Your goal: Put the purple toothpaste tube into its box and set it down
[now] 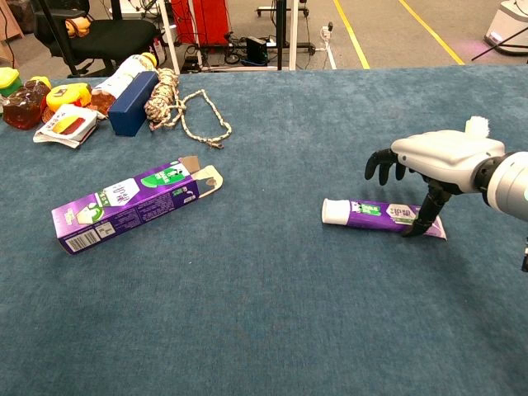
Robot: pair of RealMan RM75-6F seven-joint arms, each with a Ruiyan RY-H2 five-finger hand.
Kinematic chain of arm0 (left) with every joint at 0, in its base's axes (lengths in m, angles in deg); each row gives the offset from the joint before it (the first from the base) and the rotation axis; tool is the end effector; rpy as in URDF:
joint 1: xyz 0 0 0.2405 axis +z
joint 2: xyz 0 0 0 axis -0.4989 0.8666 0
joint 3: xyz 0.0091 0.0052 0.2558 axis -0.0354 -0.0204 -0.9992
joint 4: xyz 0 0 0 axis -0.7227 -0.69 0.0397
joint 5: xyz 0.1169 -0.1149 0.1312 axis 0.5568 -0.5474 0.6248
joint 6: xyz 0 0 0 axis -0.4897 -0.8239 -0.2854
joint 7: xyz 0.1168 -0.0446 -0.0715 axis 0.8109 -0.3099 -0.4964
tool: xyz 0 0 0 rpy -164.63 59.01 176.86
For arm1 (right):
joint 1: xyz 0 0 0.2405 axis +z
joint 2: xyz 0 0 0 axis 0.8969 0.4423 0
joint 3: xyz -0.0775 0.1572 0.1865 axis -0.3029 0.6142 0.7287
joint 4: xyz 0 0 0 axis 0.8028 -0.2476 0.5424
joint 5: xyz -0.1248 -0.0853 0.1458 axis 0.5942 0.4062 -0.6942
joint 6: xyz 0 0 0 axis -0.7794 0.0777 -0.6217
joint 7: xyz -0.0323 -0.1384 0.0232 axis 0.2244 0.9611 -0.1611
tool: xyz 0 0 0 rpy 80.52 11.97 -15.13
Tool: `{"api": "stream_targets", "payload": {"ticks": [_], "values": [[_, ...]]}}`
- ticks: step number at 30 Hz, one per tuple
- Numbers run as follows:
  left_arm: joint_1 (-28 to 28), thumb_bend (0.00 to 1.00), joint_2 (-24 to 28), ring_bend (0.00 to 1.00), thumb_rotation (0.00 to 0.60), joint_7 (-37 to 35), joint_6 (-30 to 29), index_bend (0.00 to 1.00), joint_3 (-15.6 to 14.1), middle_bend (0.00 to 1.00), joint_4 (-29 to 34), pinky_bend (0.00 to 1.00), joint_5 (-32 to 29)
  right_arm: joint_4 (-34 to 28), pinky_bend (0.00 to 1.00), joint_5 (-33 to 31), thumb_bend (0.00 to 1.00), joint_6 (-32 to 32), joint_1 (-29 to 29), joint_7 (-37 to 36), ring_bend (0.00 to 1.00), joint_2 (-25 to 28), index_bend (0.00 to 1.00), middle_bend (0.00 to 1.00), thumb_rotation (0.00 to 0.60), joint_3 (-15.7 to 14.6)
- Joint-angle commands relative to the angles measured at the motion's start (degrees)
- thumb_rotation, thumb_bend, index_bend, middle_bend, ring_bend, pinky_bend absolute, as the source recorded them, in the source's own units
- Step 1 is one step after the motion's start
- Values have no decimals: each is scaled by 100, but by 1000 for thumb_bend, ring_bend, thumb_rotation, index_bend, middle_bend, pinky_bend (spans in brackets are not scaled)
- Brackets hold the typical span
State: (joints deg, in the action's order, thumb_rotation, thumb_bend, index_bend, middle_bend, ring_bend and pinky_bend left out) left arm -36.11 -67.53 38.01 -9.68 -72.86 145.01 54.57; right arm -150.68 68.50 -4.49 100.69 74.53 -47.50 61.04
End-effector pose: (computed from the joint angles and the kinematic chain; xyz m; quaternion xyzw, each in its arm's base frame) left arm -0.3169 0.1886 0.1491 -0.5972 -0.3905 -0.3238 0.6214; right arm -0.1809 -0.3136 -0.0336 0.7653 -0.3674 0.2743 0.4518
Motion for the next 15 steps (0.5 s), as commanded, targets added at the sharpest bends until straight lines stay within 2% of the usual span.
{"api": "stream_targets", "payload": {"ticks": [1, 15], "values": [[-1, 75, -1, 0, 600, 2, 6, 0, -3, 0, 2, 42, -3, 91, 327, -44, 25, 21, 35, -80, 363, -69, 290, 349, 600, -21], [0, 74, 1, 0, 600, -12, 7, 0, -1, 0, 9, 41, -16, 281, 472, 228, 151, -36, 50, -507, 492, -163, 416, 479, 600, -149]]}}
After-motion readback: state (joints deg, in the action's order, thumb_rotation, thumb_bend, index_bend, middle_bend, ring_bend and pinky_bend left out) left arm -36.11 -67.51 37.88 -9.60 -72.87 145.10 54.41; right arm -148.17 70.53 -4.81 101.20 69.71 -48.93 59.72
